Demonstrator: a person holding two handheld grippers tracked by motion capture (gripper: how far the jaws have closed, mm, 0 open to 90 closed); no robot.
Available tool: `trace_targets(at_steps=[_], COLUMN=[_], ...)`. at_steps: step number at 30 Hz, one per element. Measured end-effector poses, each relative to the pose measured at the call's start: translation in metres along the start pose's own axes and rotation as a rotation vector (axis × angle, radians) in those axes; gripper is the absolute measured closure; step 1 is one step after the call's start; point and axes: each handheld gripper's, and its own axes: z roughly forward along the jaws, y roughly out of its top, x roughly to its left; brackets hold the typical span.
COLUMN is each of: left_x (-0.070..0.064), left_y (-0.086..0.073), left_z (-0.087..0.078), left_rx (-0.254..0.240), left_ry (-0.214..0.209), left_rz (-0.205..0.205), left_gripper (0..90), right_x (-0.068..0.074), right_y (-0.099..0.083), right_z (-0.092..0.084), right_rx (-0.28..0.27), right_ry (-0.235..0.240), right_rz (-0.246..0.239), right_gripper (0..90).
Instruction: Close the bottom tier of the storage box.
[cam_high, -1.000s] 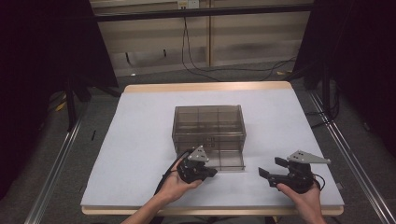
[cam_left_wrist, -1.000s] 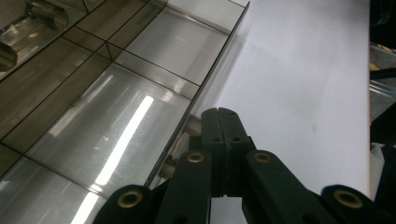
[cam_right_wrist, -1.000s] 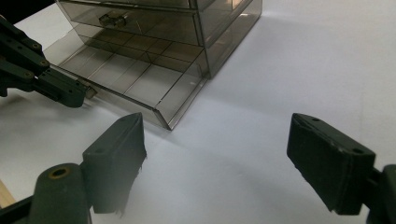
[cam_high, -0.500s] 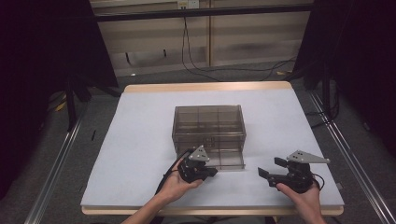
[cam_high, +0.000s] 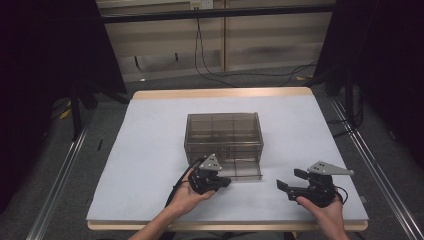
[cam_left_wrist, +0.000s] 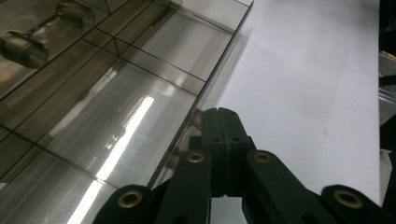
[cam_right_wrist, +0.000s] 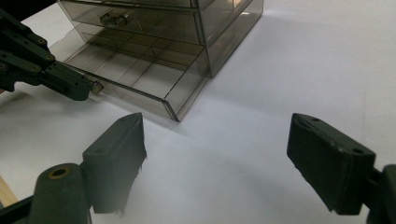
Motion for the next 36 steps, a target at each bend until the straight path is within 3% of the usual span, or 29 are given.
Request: trace_targets(at_steps=[14,17,36], left_x=[0.0023,0.0015,0.0063], left_y=[0.0001,-0.0008,-0.0007], left_z=[-0.0017,-0.0011,-0.0029], left_rx=[0.000,-0.019,-0.008], left_ry=[0.005,0.008,0.028], left_rz=[-0.002,-0.014,-0.022], left_gripper=[90.0,90.0,90.0], right_x=[0.0002,0.0002,0.0001], right_y=[-0.0002,-0.0001,0.0000], right_z=[-0.0005,-0.0006,-0.0002], right_rx=[0.002,0.001,0.002], right_ry=[0.002,0.004,0.000], right_rz=[0.000,0.000,0.000], right_gripper=[19.8,19.8,19.8])
